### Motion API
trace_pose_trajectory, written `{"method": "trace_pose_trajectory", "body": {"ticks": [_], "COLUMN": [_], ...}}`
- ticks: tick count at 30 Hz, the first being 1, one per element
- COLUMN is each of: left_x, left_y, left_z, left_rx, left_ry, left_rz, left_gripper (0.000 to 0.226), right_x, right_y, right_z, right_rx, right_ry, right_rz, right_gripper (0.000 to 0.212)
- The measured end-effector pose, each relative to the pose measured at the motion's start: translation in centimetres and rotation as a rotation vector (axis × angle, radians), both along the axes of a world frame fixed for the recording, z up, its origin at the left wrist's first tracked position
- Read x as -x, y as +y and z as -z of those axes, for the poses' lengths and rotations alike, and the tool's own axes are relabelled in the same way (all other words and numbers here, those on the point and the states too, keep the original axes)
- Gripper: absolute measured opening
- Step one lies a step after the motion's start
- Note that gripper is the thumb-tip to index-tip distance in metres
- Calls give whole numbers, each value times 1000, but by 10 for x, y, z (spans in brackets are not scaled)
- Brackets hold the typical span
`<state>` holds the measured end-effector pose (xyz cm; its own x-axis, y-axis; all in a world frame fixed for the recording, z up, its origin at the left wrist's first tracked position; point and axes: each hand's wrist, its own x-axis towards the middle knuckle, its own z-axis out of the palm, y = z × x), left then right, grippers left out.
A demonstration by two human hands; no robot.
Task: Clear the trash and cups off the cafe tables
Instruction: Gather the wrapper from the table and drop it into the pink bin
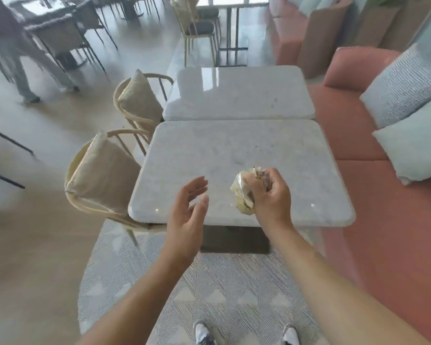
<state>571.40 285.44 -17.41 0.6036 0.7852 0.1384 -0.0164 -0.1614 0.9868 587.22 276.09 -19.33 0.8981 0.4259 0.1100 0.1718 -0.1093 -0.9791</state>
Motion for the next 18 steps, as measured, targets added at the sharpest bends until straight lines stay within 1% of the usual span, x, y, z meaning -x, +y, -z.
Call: {"method": "trace_pose_trajectory", "body": {"ticks": [3,9,11,13,18], "left_x": [-24,-67,-80,-89,-98], "left_y": [-12,-78,-108,-140,-247], "left_z": [-4,-14,-16,-17,-18], "left_rx": [8,18,19,17,13], "left_ry": [-17,-63,-76,-82,-91], "left_rz": [148,409,501,578,746], "left_gripper": [36,37,36,34,32], "right_x": [-1,-1,4,12,37], "right_y": [-35,-139,-180,-223,-341], "right_z": [0,-13,-20,-24,-33], "right_rx": [9,38,14,9,-19], "right_ry": [20,0,42,22,-10], "right_rz": [158,419,481,539,739], "right_gripper": [19,23,27,29,25]}}
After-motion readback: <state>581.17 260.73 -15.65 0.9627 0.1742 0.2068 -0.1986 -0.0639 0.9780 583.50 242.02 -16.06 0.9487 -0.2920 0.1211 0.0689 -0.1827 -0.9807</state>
